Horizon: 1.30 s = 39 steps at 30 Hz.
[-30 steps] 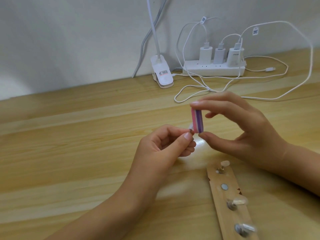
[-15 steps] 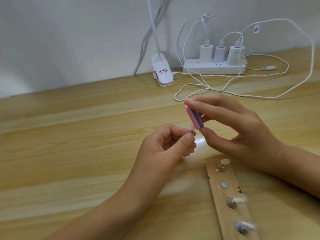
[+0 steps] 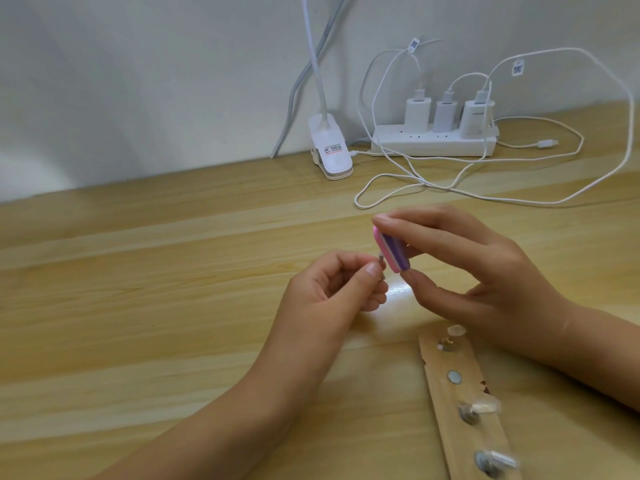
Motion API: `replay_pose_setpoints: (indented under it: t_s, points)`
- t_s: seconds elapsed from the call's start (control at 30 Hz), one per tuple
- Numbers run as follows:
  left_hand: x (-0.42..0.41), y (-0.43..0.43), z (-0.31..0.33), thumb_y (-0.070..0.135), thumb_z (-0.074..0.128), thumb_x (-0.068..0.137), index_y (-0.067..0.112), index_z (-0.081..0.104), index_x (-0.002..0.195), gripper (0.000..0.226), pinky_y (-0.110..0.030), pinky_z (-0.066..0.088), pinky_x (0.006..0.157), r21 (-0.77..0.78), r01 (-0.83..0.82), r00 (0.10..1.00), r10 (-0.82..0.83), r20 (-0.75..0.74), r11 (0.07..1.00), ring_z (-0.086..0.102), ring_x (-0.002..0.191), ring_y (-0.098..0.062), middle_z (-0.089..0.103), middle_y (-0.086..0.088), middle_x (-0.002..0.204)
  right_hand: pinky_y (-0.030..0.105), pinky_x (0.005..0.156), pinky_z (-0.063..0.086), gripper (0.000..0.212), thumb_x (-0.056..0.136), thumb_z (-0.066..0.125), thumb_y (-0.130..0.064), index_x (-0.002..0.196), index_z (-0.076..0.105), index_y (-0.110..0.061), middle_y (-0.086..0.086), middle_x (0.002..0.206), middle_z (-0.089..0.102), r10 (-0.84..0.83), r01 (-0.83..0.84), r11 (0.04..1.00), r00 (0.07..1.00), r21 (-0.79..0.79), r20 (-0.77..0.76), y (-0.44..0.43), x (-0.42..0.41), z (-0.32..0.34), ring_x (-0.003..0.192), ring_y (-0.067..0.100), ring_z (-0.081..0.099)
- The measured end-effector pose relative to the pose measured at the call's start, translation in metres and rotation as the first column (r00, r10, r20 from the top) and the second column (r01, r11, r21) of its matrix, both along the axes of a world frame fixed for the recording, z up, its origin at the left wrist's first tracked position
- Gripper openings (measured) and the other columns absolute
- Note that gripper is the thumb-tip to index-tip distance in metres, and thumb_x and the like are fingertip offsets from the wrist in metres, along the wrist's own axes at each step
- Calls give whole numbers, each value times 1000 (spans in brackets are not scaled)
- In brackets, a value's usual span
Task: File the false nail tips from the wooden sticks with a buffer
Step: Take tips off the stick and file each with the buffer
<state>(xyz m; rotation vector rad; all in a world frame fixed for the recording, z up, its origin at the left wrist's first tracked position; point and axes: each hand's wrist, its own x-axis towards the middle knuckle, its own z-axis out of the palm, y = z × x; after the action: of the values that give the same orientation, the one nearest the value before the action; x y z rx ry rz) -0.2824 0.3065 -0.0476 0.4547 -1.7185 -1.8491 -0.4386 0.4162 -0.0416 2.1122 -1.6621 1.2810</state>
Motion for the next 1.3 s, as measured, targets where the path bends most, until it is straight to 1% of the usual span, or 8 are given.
replay_pose_setpoints:
  t_s: [0.23,0.37,0.53,0.8,0.93,1.0,1.1,1.3]
  points:
    - [0,1,2,25,70,80,11,69,90,16,-15,50,66,31,14,999,-13,-31,999,64,64,-6,70,1,71,25,95,50,49,86,64,0,133,53,-5,8,127,57,38,-40,999,998,30,57,1,-1,-1,117,16,57]
    - [1,3,1,21,71,81,20,73,80,2,-15,50,65,17,33,999,-32,-20,999,66,66,-8,71,-1,71,27,96,50,48,85,62,4,132,53,-7,9,128,56,51,-55,998,990,26,129,-1,-5,0,119,20,57]
    - [0,0,1,20,66,81,24,74,78,9,-16,50,64,50,-14,999,17,-47,999,64,66,-7,70,1,70,27,95,51,49,82,64,5,128,55,-9,8,128,58,101,-111,991,985,69,138,1,-2,-1,121,21,57]
    - [0,-1,2,22,66,82,24,73,79,7,-15,48,63,34,9,1000,-8,-15,999,62,64,-7,68,3,69,23,95,49,47,84,63,3,129,56,-7,6,127,57,85,-100,991,982,84,168,1,-3,0,118,19,58]
    - [0,5,2,22,68,82,26,70,79,6,-15,49,63,-49,92,995,-90,39,995,64,67,-5,68,4,71,29,98,50,51,84,60,5,132,53,-12,10,129,56,85,-106,992,958,61,274,-1,-3,0,119,22,58]
    - [-1,6,3,23,74,81,24,69,82,5,-15,50,63,-38,83,996,-81,39,996,65,68,-6,70,3,72,29,98,49,51,84,60,6,132,53,-10,8,131,57,77,-97,993,967,71,244,0,-4,1,121,22,57]
    - [0,3,5,25,65,80,15,66,88,13,-17,51,62,35,49,999,-49,-1,998,65,64,-8,70,-1,69,26,98,48,49,85,60,5,131,56,-9,3,131,58,70,-89,991,980,95,188,1,-4,-1,124,19,56]
    - [-1,6,6,22,63,82,12,65,88,12,-17,51,61,36,64,998,-65,6,997,65,63,-9,70,-2,67,24,97,48,48,86,59,5,132,54,-8,8,130,57,84,-102,992,975,77,207,-1,-4,0,122,20,56]
